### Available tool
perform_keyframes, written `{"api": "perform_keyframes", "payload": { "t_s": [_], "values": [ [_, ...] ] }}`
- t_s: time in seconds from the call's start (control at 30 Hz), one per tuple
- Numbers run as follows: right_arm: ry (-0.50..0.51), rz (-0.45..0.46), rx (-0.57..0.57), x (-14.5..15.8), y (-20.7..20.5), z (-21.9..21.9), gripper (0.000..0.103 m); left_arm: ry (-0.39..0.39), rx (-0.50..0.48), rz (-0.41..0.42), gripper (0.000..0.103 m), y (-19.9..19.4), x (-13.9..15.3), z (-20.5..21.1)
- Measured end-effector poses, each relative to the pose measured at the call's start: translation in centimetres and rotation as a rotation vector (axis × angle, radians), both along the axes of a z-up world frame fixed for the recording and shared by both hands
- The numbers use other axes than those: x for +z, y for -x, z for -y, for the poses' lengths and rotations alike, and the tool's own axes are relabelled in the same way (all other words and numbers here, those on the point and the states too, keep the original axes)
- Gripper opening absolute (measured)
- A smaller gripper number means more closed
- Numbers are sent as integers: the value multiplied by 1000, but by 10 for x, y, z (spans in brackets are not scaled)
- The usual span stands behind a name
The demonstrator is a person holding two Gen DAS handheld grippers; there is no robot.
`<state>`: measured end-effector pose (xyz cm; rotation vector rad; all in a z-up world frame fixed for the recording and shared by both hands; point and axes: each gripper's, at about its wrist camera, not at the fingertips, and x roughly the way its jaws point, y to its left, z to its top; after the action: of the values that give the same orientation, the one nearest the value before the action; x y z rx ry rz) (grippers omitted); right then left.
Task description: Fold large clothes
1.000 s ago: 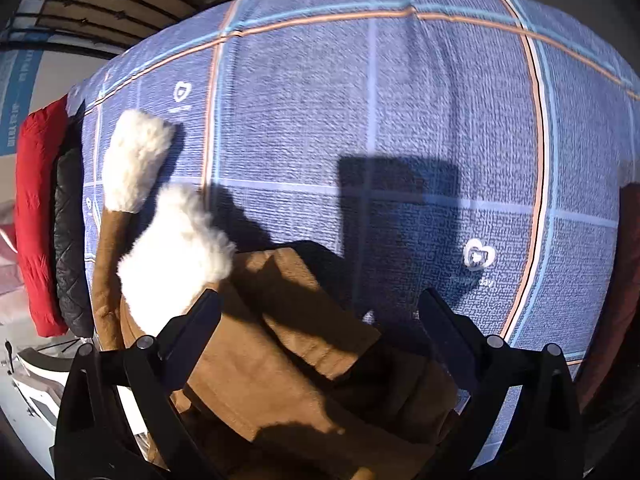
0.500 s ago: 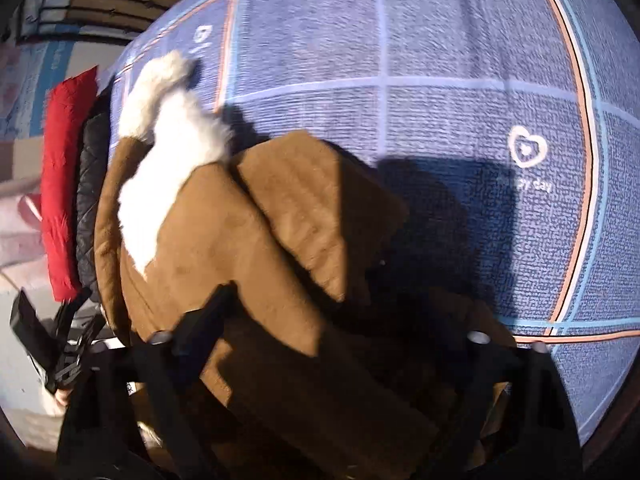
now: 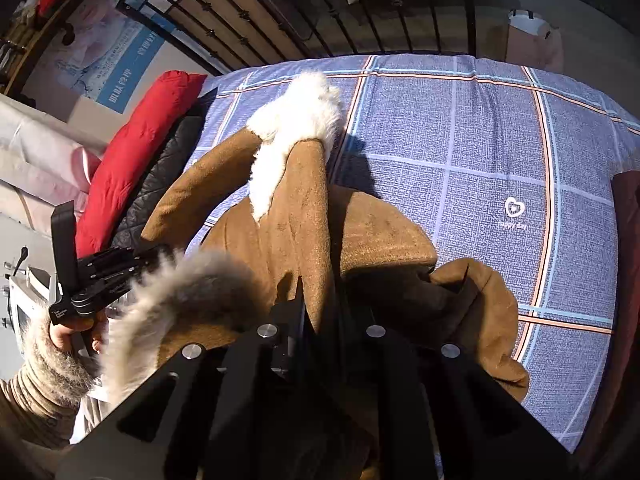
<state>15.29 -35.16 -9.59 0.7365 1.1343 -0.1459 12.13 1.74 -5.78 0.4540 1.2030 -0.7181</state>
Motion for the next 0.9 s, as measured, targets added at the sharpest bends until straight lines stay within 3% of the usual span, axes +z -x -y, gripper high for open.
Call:
{"api": "perform_keyframes", "payload": {
  "t_s": [0.13,0.3,0.43,0.5,0.57,0.63,0.7,0.77,0.8,0.87,0.9],
  "values": [
    [70,100,10,49,-3,4,13,132,13,111,14,-5,68,13],
    [125,286,-50,140,-8,33,13,341,55,241,14,-33,156,29],
    [136,404,-87,193,-1,56,13,407,83,258,14,-52,184,25],
    [150,429,-125,197,8,69,16,391,126,226,15,-71,168,18],
    [133,404,-200,182,20,91,21,322,191,200,16,-92,131,11],
    [159,321,-284,155,35,107,24,213,246,113,17,-116,78,3],
    [208,182,-301,117,46,112,24,114,334,-43,17,-130,11,-6],
    [156,44,-339,68,61,117,24,32,419,-134,17,-131,-36,-17],
    [129,12,-372,49,74,120,26,34,450,-160,20,-127,-47,-23],
    [84,-88,-471,15,99,128,31,56,486,-194,43,-116,-58,-28],
    [48,-123,-536,3,113,133,38,54,496,-185,61,-107,-60,-30]
  ]
}}
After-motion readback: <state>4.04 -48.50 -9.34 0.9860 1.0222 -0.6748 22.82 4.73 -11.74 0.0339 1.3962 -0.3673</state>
